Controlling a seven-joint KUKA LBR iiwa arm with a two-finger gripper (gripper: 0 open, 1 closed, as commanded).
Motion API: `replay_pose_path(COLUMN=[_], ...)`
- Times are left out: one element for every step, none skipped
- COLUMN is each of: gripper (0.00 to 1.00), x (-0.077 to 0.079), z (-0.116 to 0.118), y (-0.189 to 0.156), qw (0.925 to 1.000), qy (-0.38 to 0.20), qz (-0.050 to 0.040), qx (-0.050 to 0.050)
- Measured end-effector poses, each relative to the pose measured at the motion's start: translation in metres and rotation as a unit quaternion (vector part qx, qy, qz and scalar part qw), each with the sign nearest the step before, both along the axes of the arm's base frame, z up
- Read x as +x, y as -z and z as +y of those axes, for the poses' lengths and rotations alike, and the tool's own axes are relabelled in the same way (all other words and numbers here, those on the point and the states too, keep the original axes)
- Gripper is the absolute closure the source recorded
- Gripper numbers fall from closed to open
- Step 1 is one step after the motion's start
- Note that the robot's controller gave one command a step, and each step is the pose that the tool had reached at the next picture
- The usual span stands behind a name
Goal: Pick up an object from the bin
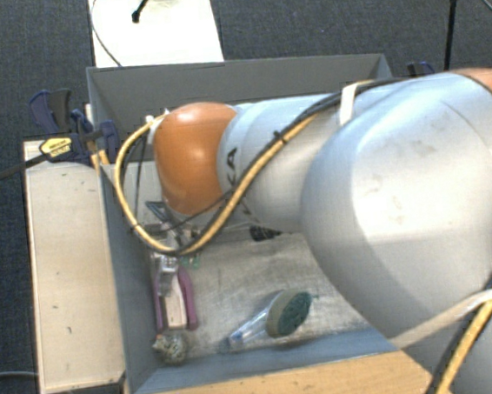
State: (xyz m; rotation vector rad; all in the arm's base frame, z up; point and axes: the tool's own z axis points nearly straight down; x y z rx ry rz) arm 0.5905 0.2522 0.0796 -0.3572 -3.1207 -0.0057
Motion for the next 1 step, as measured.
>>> replay_pose_path(gripper=[1.0], x=[0.0022], z=[0.0005], y=[-0.0416], qw=[1.0], qy=[0.0], qz=[-0.004], qx=[0.0])
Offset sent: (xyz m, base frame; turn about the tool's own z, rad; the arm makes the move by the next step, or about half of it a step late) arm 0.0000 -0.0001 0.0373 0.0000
